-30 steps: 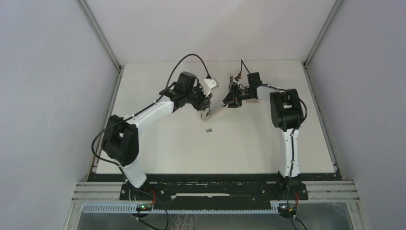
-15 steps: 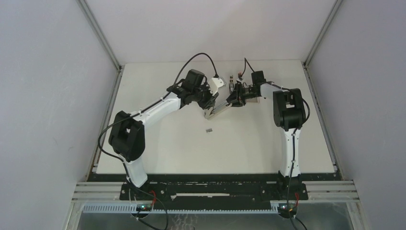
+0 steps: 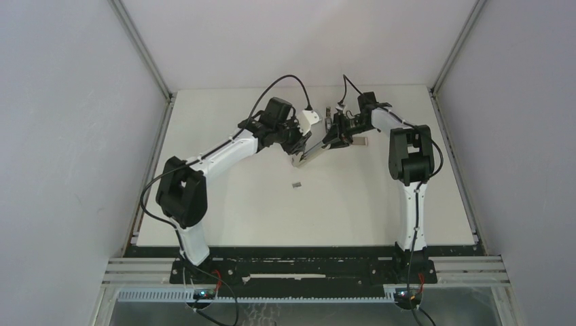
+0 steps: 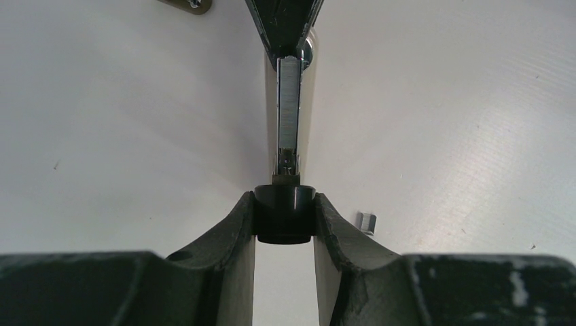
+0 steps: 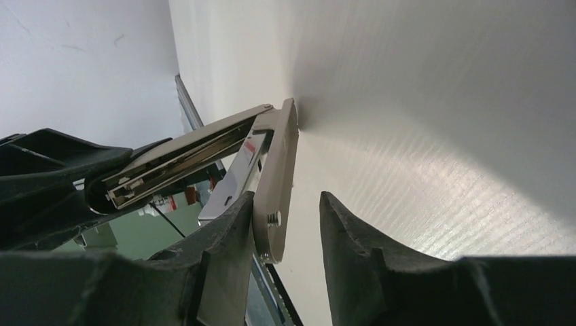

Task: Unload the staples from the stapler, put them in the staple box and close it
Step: Unload the staple at the center of the board.

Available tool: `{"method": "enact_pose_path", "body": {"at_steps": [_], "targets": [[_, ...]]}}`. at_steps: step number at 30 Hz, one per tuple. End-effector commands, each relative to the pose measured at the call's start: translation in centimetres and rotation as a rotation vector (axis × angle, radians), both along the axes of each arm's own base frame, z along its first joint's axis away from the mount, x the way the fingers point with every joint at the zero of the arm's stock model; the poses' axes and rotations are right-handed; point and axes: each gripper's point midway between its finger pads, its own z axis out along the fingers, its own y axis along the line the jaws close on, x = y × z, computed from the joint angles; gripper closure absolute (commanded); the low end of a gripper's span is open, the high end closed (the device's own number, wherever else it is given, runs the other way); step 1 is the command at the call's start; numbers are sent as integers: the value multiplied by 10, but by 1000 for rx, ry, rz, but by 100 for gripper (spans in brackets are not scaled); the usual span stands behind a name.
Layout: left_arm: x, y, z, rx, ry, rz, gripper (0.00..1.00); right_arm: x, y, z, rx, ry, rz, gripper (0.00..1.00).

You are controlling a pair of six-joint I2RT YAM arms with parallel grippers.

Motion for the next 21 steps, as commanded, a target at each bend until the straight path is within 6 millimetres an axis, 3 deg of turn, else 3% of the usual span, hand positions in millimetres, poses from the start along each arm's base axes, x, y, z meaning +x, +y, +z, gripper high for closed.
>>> {"method": "enact_pose_path", "body": {"at_steps": [1, 7, 13, 21], "targets": [[5, 13, -9, 57, 40, 90, 100, -3, -6, 8, 17, -39, 12, 60], [7, 15, -7, 59, 36, 108, 100, -8, 1, 11, 9, -68, 26, 54], [-3, 18, -7, 72, 38, 64, 100, -2, -8, 20, -3, -81, -7, 54], [-11, 19, -12, 84, 57, 24, 100, 3, -11, 60, 45, -158, -7, 54]]}}
